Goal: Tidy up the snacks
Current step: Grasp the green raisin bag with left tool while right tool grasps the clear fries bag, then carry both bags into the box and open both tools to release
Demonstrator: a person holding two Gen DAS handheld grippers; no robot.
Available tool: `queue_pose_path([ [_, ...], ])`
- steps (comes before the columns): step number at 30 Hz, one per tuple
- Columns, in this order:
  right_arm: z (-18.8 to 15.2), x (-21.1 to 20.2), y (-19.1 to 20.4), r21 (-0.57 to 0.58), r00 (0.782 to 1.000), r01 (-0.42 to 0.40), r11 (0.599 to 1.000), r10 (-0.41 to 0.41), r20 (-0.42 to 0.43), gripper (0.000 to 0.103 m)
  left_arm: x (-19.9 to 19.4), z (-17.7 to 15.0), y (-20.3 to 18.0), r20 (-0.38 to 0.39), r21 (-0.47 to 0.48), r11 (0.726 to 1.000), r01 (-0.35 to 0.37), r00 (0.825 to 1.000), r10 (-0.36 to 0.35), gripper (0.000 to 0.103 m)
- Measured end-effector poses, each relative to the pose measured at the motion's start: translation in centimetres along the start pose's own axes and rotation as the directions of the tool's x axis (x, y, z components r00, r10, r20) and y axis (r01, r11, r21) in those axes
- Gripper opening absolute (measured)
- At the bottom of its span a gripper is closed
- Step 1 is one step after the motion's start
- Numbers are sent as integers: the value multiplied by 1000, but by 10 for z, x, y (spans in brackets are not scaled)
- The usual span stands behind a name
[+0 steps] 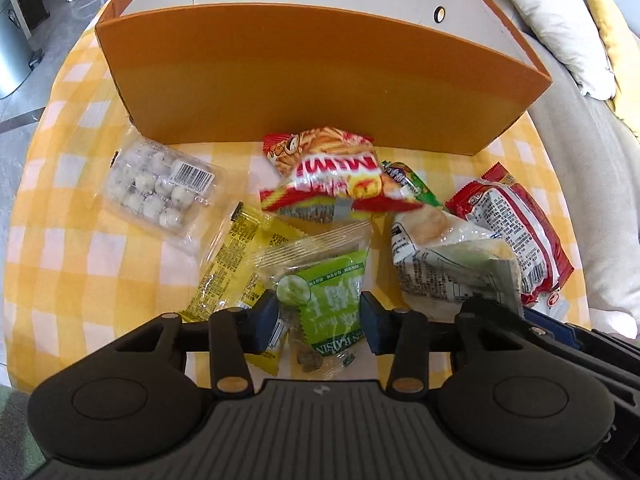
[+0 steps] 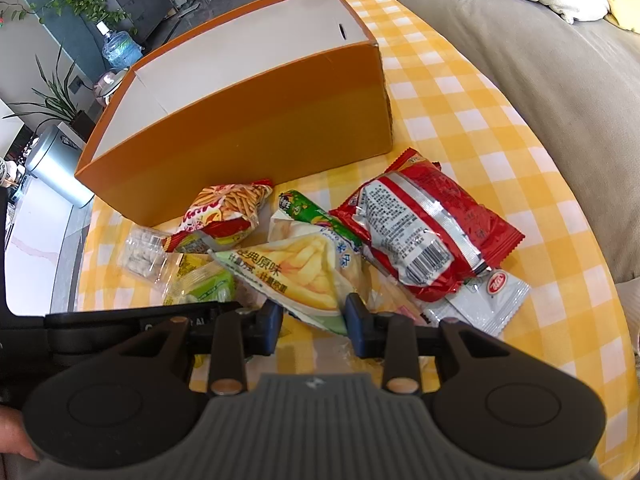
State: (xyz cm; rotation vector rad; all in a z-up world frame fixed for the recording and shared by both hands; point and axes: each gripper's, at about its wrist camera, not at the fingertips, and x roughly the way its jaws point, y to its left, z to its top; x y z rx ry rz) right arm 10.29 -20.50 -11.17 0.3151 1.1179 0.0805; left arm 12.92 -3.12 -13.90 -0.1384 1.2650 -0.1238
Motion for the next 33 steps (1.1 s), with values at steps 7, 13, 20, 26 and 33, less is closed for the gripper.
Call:
queue_pose_path([
  [7, 0, -10, 1, -1, 1000, -13, 1000, 13, 16, 29, -18, -8, 1, 38, 4, 1000, 8, 999, -8, 40],
  [13, -1, -24, 5, -11, 999, -29, 1000, 30, 37, 24, -43, -11, 6, 80, -4, 1000, 13, 997, -13, 39],
  [20, -5, -49, 13, -60, 992, -52, 997, 59, 111, 17, -73, -13, 9, 152, -12, 1000, 24, 988, -22, 39],
  [26, -5, -65, 11, -47, 981, -109, 993, 116, 155, 13, -95, -10, 13, 204, -2, 1000, 29, 979, -28, 39],
  [33, 3, -90, 15, -59, 962, -155, 986, 165, 220, 11, -117, -1, 20, 256, 16, 999, 39, 966, -41, 39],
])
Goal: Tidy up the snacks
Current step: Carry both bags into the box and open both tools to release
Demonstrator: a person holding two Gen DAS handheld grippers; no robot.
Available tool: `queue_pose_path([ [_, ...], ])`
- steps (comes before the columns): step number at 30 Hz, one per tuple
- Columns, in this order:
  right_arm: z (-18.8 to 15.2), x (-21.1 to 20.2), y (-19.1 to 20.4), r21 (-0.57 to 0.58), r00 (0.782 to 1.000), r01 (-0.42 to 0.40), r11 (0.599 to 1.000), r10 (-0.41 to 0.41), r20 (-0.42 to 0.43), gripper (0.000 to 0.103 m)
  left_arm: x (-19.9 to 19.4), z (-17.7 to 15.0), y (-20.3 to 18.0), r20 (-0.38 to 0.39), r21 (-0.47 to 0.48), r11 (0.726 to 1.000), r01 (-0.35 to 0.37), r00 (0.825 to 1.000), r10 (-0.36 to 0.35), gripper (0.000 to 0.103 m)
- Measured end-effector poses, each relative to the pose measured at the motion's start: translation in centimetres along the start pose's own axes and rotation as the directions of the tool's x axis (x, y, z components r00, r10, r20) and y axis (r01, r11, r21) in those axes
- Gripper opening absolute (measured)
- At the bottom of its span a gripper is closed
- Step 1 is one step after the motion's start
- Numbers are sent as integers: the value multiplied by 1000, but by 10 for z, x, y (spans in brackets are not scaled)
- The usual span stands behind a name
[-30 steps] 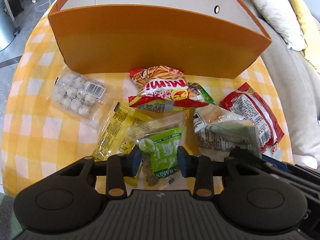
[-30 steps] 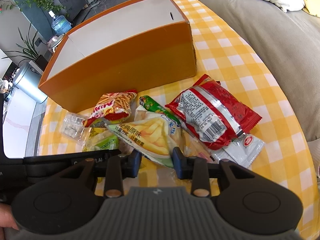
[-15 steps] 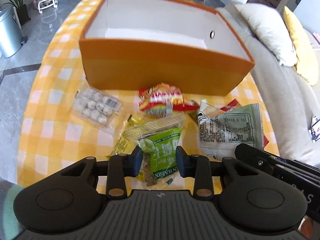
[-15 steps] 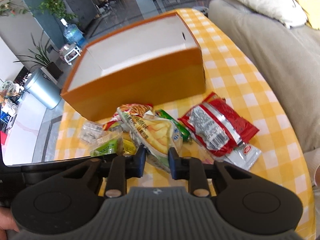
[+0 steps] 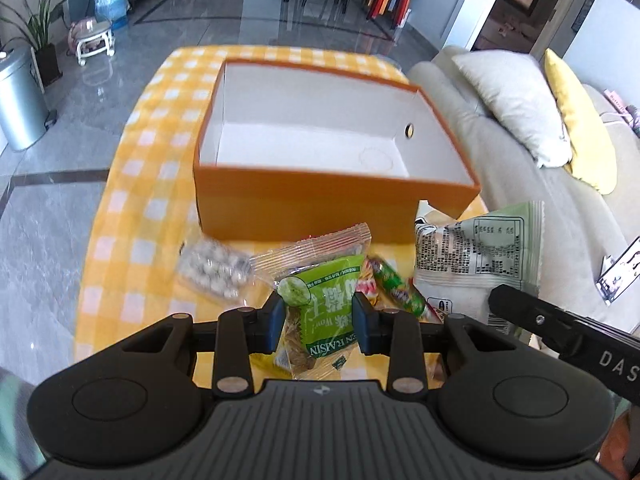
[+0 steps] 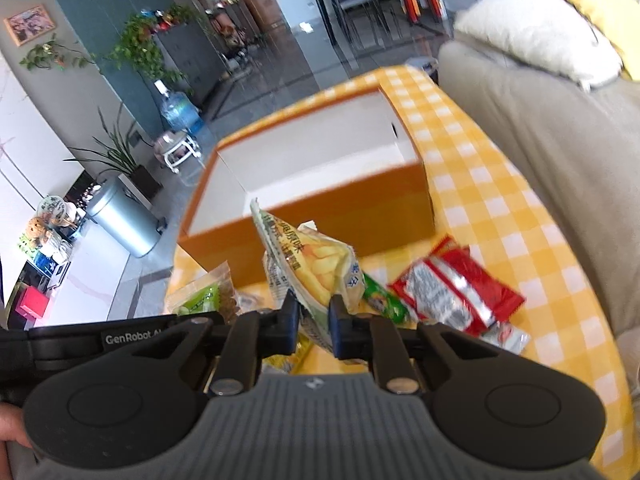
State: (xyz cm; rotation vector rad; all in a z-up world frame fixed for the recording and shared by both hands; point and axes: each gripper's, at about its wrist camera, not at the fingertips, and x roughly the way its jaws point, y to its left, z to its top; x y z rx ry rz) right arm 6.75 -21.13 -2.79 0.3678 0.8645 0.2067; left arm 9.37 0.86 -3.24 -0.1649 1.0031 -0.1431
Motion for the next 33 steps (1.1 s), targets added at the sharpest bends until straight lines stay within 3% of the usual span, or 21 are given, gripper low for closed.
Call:
queue_pose_path([
  [9, 38, -13, 26, -48, 998, -6, 999, 9, 67, 11, -14, 50, 4, 95, 33, 999, -1, 995, -2, 39],
  [17, 92, 10, 55, -107, 993, 3, 994, 10, 119, 11, -4, 105, 7, 142, 88, 995, -53, 989, 40, 39],
  [25, 130, 73, 62, -181, 998, 34, 983, -25, 50, 11, 42, 142, 9, 40, 166, 982, -86, 996, 80, 39],
  [33, 139, 135, 54, -225, 996, 37, 974, -54, -72, 11, 100, 150, 6, -83, 258, 957, -129, 984, 155, 39],
])
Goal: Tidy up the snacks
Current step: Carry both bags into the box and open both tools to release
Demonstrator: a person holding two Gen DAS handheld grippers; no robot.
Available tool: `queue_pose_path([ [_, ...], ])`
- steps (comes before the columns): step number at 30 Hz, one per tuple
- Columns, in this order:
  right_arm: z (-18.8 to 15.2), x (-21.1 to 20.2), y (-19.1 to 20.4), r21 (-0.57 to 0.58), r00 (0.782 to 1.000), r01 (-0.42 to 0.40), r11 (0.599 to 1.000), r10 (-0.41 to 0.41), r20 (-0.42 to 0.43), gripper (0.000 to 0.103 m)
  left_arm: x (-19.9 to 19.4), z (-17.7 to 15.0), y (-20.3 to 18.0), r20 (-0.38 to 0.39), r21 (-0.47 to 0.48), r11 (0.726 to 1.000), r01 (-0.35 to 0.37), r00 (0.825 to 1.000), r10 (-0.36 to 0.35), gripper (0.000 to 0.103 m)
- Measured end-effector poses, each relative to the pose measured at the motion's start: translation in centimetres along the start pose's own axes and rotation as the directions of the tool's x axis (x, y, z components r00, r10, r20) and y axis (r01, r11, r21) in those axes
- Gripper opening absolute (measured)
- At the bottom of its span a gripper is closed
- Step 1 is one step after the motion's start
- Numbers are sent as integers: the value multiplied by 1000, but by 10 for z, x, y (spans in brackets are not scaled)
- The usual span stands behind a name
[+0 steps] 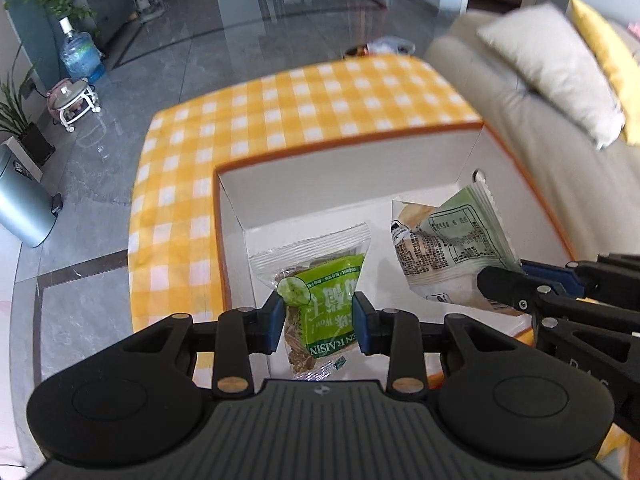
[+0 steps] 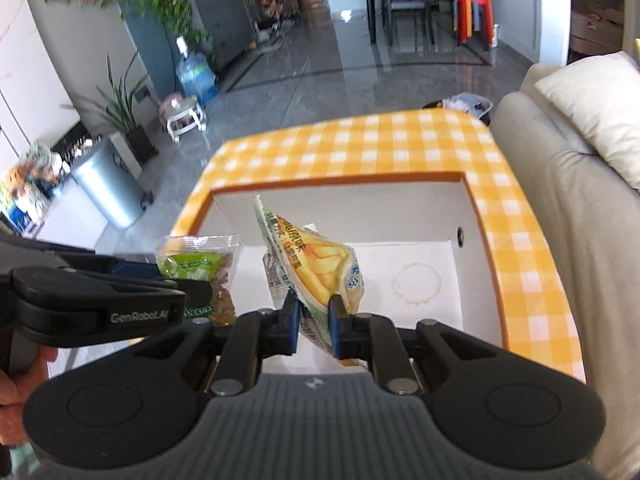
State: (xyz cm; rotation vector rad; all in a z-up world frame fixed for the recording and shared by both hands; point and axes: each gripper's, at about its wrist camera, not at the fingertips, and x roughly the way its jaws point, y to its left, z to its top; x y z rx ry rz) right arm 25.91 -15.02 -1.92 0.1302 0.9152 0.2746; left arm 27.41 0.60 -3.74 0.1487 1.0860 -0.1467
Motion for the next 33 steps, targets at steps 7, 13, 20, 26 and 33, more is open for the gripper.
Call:
queue_pose_path([
  [7, 2, 41, -14, 23, 994, -12, 1000, 14, -110, 11, 31, 1, -11, -88, 67, 998, -22, 996, 28, 39],
  [13, -3, 67, -15, 9, 981, 0, 1000, 2, -195, 11, 54, -3, -17, -144, 103, 994, -34, 988, 48, 39],
  [20, -11, 83, -18, 38, 968, -20, 999, 29, -250, 12, 75, -4, -18, -219, 125, 992, -17, 975, 44, 40],
  [26, -12, 92, -15, 32, 959, -31, 999, 38, -281, 14, 85, -10, -19, -263, 133, 991, -13, 964, 48, 40],
  [33, -9, 92, -13, 29, 960, -34, 999, 40, -276, 19, 84, -15, -20, -262, 116, 993, -26, 963, 56, 41],
])
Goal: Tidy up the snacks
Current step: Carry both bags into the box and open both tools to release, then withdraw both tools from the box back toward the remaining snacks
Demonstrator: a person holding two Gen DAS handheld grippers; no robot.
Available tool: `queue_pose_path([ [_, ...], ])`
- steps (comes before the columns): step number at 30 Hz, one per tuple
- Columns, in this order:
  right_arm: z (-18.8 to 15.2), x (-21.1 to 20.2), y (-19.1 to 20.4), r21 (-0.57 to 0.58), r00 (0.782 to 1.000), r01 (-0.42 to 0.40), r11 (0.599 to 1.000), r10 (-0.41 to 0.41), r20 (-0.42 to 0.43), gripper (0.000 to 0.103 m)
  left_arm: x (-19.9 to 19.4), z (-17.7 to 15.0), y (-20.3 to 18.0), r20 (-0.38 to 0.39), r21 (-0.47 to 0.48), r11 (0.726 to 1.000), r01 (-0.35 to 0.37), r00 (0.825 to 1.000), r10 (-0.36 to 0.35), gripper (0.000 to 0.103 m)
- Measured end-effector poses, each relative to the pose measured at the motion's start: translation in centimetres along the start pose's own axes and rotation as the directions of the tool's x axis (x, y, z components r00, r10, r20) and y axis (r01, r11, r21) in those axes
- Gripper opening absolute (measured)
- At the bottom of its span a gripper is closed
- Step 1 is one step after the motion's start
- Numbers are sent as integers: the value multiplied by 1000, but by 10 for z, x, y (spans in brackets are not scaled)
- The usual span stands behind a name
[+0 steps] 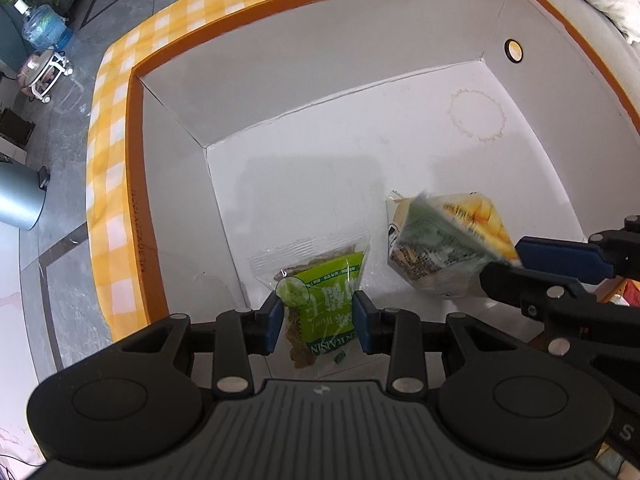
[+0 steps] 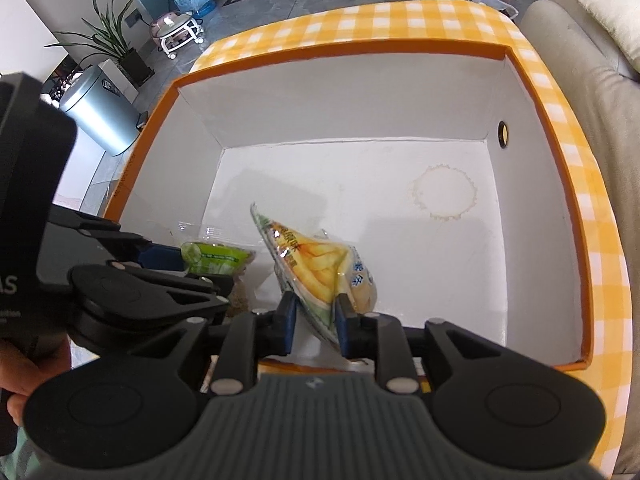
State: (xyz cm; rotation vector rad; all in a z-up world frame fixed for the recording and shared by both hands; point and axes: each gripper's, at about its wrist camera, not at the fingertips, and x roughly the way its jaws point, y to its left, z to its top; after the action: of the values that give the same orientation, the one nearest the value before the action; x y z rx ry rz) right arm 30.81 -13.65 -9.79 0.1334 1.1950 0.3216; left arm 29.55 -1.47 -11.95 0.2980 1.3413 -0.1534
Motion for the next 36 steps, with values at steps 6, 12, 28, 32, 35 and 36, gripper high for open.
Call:
queue_pose_path([
  [6, -8, -11, 4, -13, 999, 37, 999, -36, 40, 34, -18, -5, 3, 63, -6, 1000, -22, 998, 22, 58],
  [12, -15, -35, 9, -1, 989, 72, 997, -71, 128, 53, -54, -20, 12, 173, -56, 998, -36, 984, 45, 63],
  [28, -63, -130, 31, -1, 920, 103, 995, -96, 380, 69, -146, -97, 17, 429, -213, 976, -48, 893, 137, 69],
  [32, -87, -142, 29, 4, 920, 104, 995, -98, 380, 69, -153, -119, 10, 450, -216, 976, -26, 884, 123, 69],
  [35, -110, -145, 24, 21, 922, 118, 993, -117, 370, 69, -154, -133, 3, 457, -209, 978, 5, 885, 93, 69],
  [36, -118, -146, 21, 32, 924, 116, 993, -120, 362, 69, -153, -138, -1, 455, -209, 978, 19, 887, 80, 69],
])
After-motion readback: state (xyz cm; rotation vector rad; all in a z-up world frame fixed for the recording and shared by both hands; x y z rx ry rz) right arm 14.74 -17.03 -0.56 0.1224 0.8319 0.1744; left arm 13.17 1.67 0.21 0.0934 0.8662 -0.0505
